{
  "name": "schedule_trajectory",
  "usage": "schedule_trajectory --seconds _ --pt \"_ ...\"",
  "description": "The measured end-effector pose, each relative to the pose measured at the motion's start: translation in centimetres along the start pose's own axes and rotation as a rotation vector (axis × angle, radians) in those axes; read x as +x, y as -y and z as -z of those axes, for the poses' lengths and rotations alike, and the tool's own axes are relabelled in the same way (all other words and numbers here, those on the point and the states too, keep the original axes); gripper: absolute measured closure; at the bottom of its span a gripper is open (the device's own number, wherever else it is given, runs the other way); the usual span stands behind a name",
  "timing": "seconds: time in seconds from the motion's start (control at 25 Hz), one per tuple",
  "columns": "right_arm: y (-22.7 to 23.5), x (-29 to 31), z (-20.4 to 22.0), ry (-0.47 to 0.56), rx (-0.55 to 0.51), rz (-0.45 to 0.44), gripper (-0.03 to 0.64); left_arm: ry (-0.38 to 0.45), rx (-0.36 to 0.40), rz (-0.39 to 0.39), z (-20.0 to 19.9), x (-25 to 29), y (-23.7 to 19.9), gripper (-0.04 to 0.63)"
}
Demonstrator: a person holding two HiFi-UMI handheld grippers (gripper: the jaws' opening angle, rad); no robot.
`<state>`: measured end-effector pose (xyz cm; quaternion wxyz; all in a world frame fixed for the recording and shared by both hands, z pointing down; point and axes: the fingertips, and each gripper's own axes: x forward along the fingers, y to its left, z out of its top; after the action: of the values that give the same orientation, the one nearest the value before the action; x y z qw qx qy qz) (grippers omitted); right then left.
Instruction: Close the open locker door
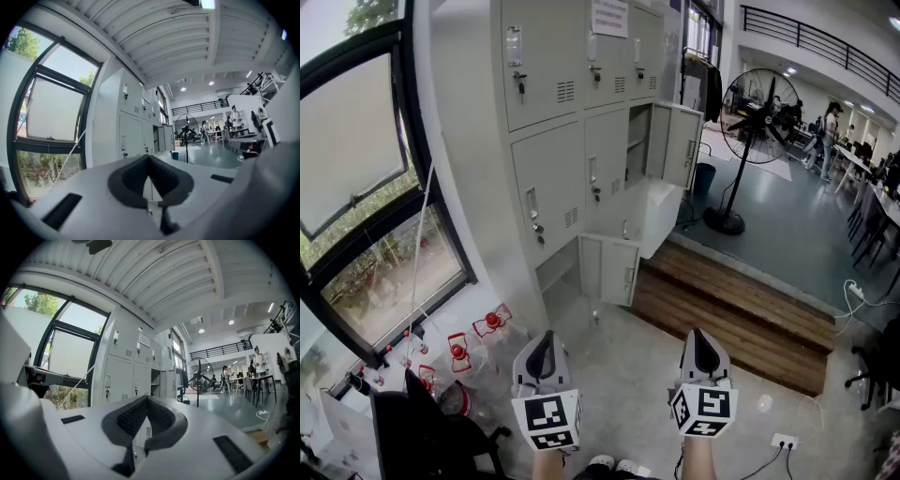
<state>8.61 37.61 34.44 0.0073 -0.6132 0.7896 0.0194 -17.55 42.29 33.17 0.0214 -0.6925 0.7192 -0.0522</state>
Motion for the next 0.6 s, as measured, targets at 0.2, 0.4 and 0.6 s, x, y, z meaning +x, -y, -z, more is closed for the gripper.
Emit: schedule_trajectory --seconds 0.2,0.4,0.6 --pt "0.27 -0.05 0.06 -0.001 0.001 0.002 0.598 -0.002 -0.003 0.0 0.05 0.02 0.09 0.597" --pt "0.56 -0.02 0.11 0.0 0.009 0.004 0.598 -0.001 -0.004 0.002 -0.02 0.14 0.33 0.597" --pt "0.88 0.2 0.43 -0.005 0.028 -0.01 0.598 -0.002 -0.002 0.0 0.05 0.31 0.72 0.597"
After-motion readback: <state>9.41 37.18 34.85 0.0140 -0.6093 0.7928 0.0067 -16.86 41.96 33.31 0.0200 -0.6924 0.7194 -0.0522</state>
